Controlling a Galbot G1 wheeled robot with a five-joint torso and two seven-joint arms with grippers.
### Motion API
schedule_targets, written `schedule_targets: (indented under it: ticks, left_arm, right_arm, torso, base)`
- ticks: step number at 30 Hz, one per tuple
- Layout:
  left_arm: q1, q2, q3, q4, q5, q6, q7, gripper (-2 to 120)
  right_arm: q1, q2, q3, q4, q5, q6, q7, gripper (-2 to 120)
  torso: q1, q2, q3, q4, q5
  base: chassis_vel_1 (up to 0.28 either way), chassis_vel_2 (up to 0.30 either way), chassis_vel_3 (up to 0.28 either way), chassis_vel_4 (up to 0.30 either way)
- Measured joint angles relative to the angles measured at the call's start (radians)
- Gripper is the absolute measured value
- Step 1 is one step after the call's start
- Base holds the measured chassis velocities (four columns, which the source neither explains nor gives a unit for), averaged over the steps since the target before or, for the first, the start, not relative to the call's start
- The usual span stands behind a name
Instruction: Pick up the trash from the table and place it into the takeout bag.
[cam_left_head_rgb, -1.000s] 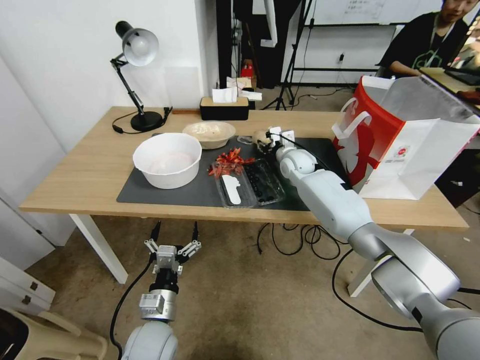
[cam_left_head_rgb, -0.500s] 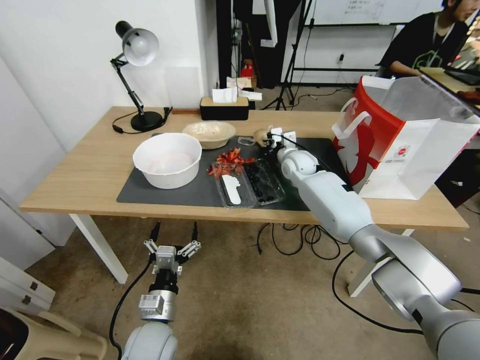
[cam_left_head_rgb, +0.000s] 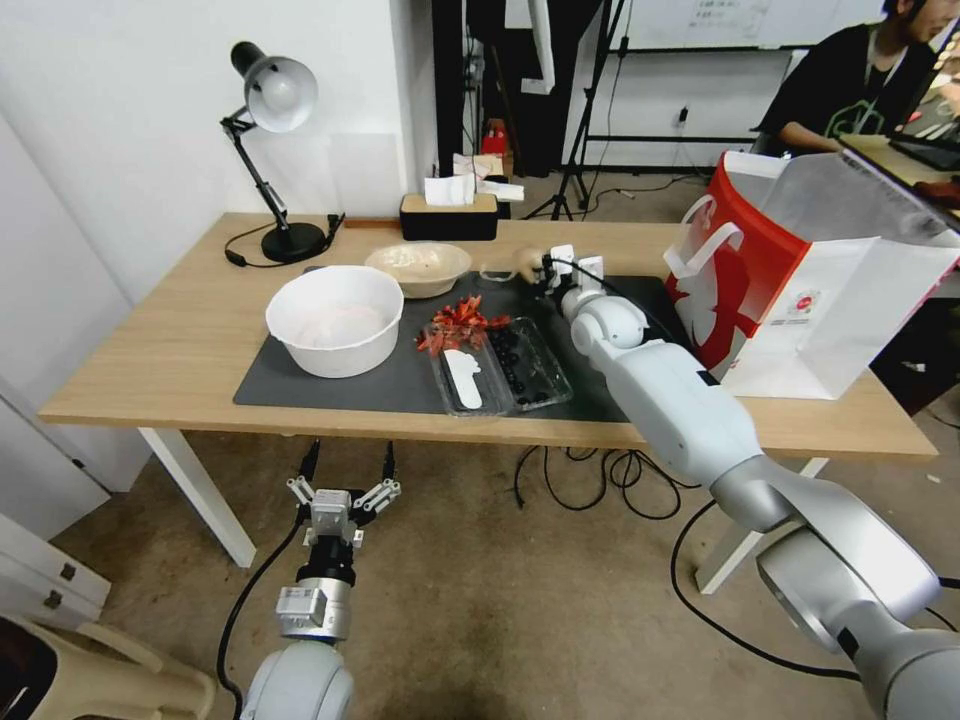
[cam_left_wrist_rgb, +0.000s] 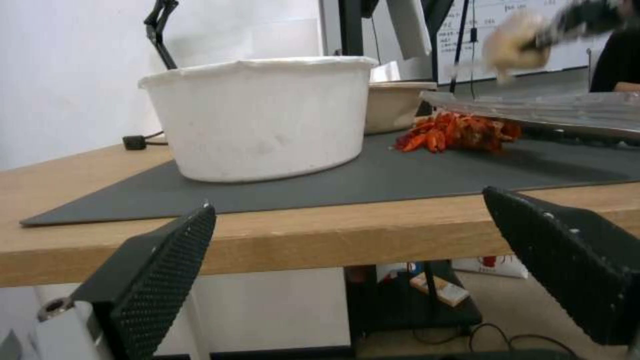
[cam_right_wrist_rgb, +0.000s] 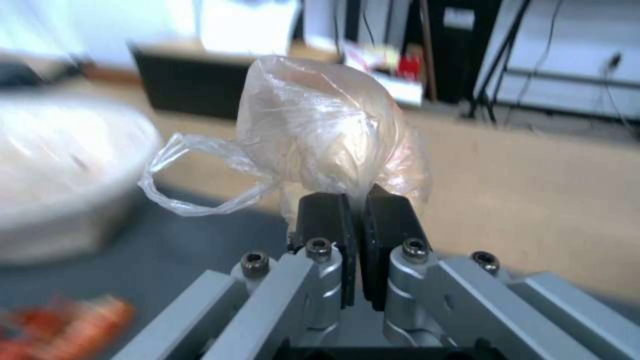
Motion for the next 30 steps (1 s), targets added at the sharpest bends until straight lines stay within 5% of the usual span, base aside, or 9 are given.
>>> schedule_targets:
  ticks: [15,24,30]
  left_arm:
    - [0.005,0.004,0.005,-0.007,0.005,0.001,0.000,100]
    - [0.006,0.003,0.009,-0.007,0.010,0.002,0.000,100]
    - [0.005,-0.003,0.015,-0.006,0.017,0.003,0.001,100]
  right_arm:
    - [-0.057,-0.213,0.139,0.594,0.230,-0.042,0.140,1]
    - [-0.149,-0.449,0.381,0.662,0.260,-0.025,0.141,0]
    - [-0.188,-0.533,0.492,0.611,0.301,-0.047,0.148,0]
  torso:
    - [0.000,0.000,0.000,0.0005,-0.0002]
    - [0.000,0.000,0.000,-0.0004,0.0007]
    - [0.000,0.000,0.000,0.0001,0.0002]
  base:
    - [0.000,0.000,0.000,0.000]
    - [0.000,0.000,0.000,0.000]
    - [0.000,0.000,0.000,0.000]
